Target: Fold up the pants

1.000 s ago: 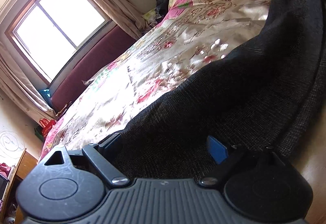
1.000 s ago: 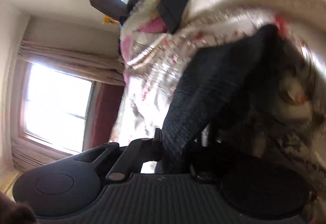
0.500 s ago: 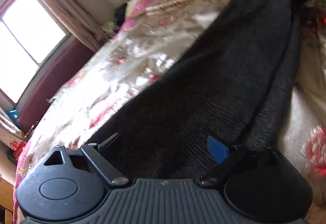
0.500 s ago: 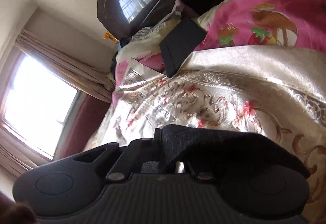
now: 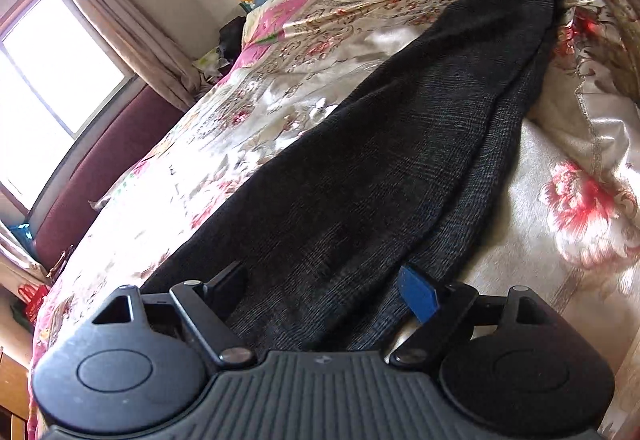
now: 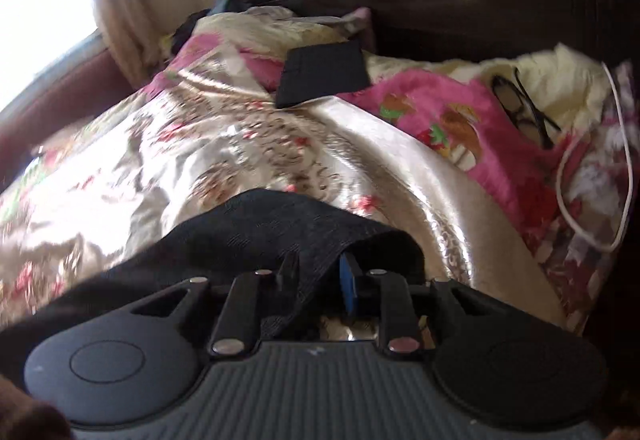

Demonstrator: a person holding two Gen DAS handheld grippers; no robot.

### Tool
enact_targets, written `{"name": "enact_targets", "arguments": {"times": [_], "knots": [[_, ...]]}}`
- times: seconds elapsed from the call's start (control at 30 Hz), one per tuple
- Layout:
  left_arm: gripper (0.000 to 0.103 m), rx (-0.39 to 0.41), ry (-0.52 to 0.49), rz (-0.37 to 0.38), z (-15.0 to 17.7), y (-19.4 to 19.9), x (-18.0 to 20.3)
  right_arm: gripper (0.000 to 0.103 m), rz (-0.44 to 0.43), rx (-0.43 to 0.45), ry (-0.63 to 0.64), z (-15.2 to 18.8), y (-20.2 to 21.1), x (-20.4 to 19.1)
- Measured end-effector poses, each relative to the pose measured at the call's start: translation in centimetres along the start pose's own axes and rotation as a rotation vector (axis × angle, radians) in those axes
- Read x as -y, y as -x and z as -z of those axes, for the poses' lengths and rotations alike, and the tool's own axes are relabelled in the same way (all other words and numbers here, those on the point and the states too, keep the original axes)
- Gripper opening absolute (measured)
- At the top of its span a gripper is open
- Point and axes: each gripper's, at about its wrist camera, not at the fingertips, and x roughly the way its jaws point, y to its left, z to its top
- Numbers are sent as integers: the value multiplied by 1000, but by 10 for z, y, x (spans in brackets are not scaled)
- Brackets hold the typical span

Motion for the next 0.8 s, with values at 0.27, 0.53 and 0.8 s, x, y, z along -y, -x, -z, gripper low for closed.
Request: {"name": "enact_targets", "arguments": {"times": [0.27,0.53,0.8], "knots": [[96,-54,-59,-91,38,9,-33,22,-566,-123,716,64,-15,-228],[97,-74,-54,-78,60,5,-47,22,-644,-125,989,120,-32,-312],[97,-58,-27,-78,73,7,-56,32,-714,-74,1109,133,-16,-328]]}}
